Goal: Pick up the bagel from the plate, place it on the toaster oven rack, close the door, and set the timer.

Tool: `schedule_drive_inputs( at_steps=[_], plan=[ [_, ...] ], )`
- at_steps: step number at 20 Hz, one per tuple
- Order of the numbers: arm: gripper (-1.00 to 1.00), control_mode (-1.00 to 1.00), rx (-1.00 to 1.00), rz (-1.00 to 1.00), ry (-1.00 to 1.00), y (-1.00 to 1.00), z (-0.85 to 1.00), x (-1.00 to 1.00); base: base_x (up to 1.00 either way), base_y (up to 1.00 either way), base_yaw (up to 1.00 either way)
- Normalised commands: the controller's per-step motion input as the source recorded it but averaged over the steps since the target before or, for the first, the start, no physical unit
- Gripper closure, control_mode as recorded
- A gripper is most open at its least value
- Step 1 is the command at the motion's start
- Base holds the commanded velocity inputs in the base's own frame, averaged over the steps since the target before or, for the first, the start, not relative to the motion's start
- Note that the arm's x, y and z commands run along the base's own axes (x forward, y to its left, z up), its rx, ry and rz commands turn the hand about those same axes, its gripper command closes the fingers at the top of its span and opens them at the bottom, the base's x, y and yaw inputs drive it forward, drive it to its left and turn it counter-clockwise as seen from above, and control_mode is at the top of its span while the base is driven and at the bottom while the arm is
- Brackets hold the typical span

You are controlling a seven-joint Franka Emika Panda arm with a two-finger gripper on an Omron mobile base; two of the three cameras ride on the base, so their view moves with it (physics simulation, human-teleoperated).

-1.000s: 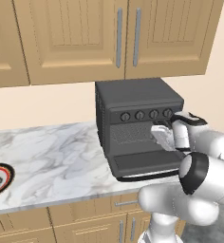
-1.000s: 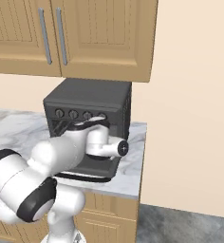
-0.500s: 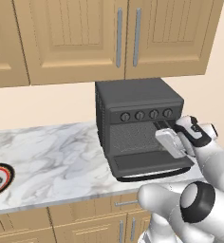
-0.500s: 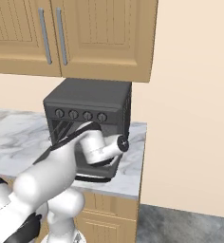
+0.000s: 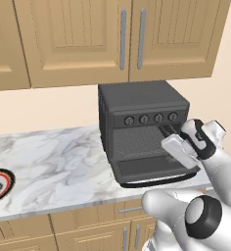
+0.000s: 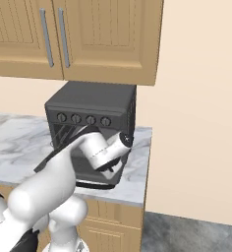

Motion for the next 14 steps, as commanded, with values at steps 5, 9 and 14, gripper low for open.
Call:
schedule_drive_inputs(
  at_steps=[5, 9, 14],
  plan=[
    [-1.0, -1.0, 0.0, 0.0, 0.07, 0.1, 0.08, -0.63, 0.0, 0.0, 0.0],
    [-1.0, -1.0, -0.03, 0.0, 0.0, 0.6, 0.6, -0.78, 0.0, 0.0, 0.0],
    [-1.0, -1.0, -0.14, 0.02, 0.0, 0.97, 0.58, -0.63, 0.0, 0.0, 0.0]
  ],
)
